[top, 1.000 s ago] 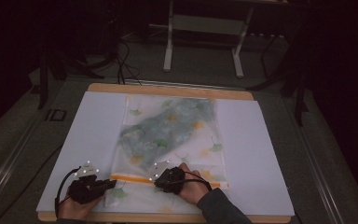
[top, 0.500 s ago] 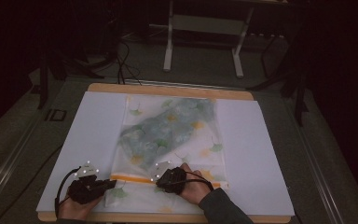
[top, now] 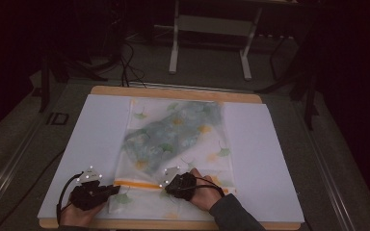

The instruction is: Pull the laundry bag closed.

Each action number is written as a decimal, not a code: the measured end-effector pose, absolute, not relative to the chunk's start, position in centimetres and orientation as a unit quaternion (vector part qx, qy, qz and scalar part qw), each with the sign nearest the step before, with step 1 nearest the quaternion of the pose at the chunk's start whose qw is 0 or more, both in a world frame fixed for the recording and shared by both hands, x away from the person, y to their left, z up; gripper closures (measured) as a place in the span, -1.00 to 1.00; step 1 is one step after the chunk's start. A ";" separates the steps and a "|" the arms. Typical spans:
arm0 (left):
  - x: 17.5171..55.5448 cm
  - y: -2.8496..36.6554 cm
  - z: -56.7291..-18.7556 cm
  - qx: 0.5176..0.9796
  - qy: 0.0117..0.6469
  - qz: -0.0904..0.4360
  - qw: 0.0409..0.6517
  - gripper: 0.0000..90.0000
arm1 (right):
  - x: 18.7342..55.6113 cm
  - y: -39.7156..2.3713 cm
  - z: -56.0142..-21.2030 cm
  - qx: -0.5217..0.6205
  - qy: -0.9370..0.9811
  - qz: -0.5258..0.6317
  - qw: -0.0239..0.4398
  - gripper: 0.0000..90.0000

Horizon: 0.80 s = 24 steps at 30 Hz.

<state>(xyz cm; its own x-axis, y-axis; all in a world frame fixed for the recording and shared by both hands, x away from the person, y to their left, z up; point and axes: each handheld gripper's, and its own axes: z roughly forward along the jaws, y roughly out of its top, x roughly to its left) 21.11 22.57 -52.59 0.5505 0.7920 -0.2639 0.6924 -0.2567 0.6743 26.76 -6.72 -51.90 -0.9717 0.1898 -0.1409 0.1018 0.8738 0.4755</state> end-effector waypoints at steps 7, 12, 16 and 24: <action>21.1 22.6 -52.7 0.791 0.470 0.064 0.386 0.92 | 27.2 -6.7 -52.0 0.078 0.963 0.243 0.087 1.00; 21.1 22.6 -52.7 0.791 0.472 0.064 0.384 0.92 | 27.4 -6.4 -52.0 0.075 0.965 0.238 0.082 0.97; 21.1 22.6 -52.7 0.791 0.471 0.064 0.385 0.92 | 27.6 -6.4 -52.0 0.076 0.965 0.238 0.079 0.99; 21.2 22.7 -52.7 0.791 0.471 0.062 0.386 0.92 | 27.2 -6.4 -51.8 0.063 0.969 0.220 0.097 1.00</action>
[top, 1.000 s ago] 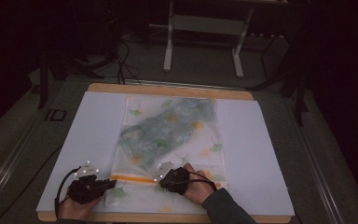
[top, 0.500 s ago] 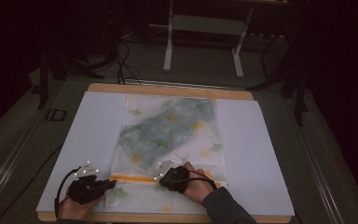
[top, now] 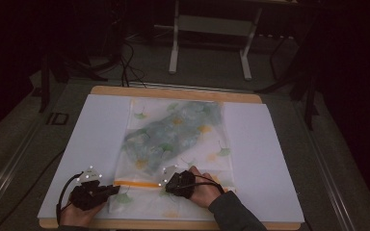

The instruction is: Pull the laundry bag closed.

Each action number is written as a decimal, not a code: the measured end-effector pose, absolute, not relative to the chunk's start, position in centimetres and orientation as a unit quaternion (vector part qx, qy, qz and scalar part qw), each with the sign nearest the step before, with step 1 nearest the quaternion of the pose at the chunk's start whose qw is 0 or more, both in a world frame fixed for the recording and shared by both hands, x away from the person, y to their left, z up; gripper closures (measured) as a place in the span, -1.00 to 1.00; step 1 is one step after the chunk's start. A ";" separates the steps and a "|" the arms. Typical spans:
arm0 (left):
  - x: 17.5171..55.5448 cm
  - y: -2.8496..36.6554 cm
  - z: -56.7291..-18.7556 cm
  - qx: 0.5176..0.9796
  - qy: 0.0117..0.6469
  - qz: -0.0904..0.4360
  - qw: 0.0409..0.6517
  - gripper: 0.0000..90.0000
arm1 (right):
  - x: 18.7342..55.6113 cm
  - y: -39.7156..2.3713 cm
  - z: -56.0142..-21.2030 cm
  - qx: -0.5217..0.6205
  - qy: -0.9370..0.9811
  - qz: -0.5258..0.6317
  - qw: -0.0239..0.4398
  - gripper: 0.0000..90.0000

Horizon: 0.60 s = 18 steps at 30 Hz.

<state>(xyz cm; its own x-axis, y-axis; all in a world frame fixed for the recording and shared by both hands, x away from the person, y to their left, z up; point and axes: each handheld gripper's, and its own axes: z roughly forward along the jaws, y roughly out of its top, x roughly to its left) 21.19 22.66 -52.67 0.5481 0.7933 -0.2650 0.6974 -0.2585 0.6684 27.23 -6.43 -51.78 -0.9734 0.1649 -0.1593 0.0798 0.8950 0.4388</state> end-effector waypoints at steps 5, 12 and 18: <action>21.2 22.6 -52.7 0.791 0.471 0.062 0.385 0.92 | 27.2 -7.3 -51.7 0.064 0.969 0.216 0.101 1.00; 21.2 22.7 -52.7 0.790 0.473 0.062 0.386 0.92 | 27.2 -8.3 -51.7 0.063 0.970 0.210 0.105 1.00; 21.2 22.7 -52.7 0.790 0.473 0.062 0.385 0.92 | 27.2 -9.2 -51.6 0.066 0.970 0.207 0.109 1.00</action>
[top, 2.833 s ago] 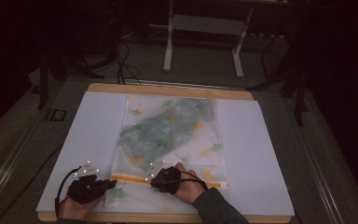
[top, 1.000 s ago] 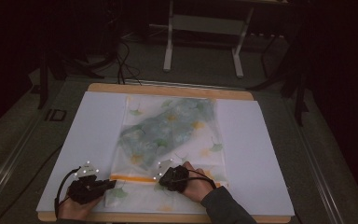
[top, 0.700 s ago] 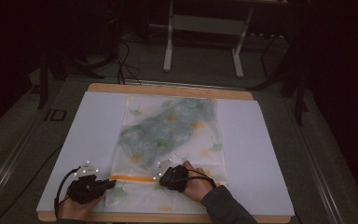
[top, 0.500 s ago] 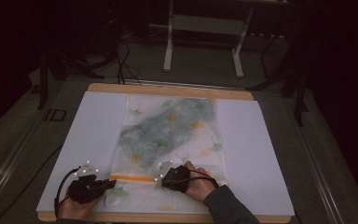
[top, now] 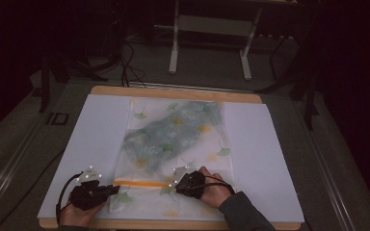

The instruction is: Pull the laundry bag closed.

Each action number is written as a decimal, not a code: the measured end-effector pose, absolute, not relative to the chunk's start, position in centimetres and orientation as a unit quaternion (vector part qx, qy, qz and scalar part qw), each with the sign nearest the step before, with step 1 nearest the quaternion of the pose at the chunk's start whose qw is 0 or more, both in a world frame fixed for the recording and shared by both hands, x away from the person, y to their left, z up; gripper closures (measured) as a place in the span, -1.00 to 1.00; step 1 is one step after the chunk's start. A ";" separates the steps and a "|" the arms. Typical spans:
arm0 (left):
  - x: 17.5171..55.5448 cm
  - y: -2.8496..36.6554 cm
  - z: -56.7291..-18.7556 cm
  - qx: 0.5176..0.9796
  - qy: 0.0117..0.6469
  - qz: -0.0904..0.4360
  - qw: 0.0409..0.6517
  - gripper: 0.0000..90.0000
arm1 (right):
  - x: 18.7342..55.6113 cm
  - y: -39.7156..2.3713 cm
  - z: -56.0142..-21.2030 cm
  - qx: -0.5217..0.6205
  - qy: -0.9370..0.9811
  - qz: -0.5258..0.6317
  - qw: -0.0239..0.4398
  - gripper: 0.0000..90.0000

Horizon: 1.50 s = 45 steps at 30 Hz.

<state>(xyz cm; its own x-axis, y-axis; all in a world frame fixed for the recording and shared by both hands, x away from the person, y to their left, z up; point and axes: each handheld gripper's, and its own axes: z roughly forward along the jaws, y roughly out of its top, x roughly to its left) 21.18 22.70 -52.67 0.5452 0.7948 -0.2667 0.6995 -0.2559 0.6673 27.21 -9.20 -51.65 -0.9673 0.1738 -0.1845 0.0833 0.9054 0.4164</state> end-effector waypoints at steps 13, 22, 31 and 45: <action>21.2 22.7 -52.7 0.790 0.474 0.063 0.385 0.92 | 27.2 -10.7 -51.6 0.070 0.971 0.200 0.113 1.00; 21.2 22.7 -52.7 0.790 0.473 0.062 0.385 0.92 | 27.2 -11.5 -51.6 0.074 0.971 0.198 0.114 1.00; 21.2 22.8 -52.7 0.790 0.474 0.064 0.384 0.92 | 27.2 -12.3 -51.5 0.079 0.971 0.192 0.120 1.00; 21.2 22.8 -52.8 0.790 0.474 0.063 0.383 0.92 | 27.4 -14.3 -51.4 0.092 0.971 0.185 0.122 1.00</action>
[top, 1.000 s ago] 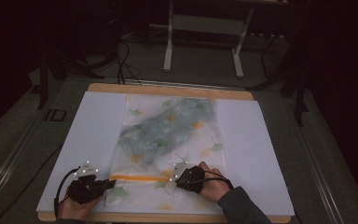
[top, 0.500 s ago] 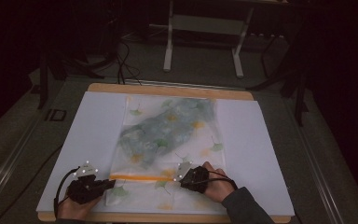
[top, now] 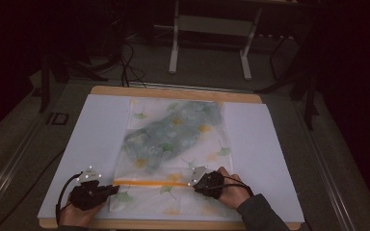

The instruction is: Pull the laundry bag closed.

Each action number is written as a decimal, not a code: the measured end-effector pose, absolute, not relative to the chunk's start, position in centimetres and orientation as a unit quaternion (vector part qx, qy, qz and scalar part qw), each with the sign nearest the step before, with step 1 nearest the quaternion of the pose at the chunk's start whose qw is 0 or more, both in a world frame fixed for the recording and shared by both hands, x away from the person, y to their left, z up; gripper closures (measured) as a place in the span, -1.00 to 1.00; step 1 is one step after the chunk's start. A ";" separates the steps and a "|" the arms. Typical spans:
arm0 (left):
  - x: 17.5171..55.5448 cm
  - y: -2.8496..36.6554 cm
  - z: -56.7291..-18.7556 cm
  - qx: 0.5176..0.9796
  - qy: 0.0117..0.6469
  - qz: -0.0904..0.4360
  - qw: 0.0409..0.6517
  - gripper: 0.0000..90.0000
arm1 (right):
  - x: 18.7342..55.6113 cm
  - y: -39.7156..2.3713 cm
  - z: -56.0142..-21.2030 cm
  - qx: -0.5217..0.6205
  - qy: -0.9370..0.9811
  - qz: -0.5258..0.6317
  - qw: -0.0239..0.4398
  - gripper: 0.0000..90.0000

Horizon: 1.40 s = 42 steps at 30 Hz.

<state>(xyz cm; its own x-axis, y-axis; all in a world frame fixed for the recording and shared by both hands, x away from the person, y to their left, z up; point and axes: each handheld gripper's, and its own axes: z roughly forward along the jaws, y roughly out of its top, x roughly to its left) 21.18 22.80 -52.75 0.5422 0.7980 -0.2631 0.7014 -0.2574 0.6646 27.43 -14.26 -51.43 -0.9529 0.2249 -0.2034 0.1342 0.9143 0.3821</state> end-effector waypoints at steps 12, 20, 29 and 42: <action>21.2 22.9 -52.7 0.789 0.477 0.065 0.381 0.93 | 27.6 -15.7 -51.4 0.103 0.971 0.169 0.136 1.00; 21.2 22.9 -52.7 0.789 0.478 0.065 0.381 0.93 | 27.6 -17.2 -51.3 0.115 0.970 0.164 0.138 1.00; 21.2 23.0 -52.8 0.788 0.478 0.066 0.382 0.93 | 27.5 -18.6 -51.2 0.126 0.968 0.160 0.146 1.00; 21.2 23.0 -52.8 0.789 0.477 0.064 0.383 0.93 | 27.0 -21.4 -50.7 0.141 0.964 0.146 0.171 1.00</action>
<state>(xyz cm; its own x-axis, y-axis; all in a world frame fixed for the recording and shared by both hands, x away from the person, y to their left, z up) 21.20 22.98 -52.79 0.5366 0.8012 -0.2648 0.7038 -0.2519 0.6642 27.01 -21.36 -50.75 -0.9021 0.3216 -0.2879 0.2220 0.9177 0.3294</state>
